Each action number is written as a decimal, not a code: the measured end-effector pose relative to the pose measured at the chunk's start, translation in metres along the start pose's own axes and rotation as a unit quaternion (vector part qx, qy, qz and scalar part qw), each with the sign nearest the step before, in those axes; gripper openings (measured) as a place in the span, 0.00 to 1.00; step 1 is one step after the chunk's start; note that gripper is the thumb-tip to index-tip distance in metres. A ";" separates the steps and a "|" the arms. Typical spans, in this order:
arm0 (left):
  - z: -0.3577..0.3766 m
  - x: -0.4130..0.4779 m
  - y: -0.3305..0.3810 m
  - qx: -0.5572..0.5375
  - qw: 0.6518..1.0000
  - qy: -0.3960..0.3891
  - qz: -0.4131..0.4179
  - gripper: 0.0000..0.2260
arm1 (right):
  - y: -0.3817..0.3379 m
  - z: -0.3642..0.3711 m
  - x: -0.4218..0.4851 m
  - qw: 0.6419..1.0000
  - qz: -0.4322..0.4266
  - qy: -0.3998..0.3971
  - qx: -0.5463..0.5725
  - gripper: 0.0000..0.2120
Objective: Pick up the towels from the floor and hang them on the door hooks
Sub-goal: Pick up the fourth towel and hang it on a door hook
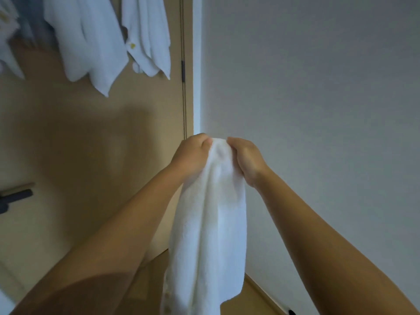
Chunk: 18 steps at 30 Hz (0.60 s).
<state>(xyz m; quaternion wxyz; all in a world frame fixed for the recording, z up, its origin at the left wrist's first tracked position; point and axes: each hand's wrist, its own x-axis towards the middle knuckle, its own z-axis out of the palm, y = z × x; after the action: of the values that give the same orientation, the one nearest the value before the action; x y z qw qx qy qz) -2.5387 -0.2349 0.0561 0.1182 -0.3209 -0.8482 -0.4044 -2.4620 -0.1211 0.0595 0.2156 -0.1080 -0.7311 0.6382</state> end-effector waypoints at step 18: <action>-0.129 0.047 -0.133 -0.076 0.980 0.135 -0.126 0.10 | -0.022 0.175 0.105 0.903 -0.267 -0.246 -0.228 0.08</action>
<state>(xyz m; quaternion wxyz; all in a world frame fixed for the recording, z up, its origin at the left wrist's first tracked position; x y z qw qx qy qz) -2.6676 -0.3741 0.0803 0.1548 -0.1626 -0.8248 -0.5189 -2.6317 -0.2344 0.0837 0.1604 0.2059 -0.8879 0.3788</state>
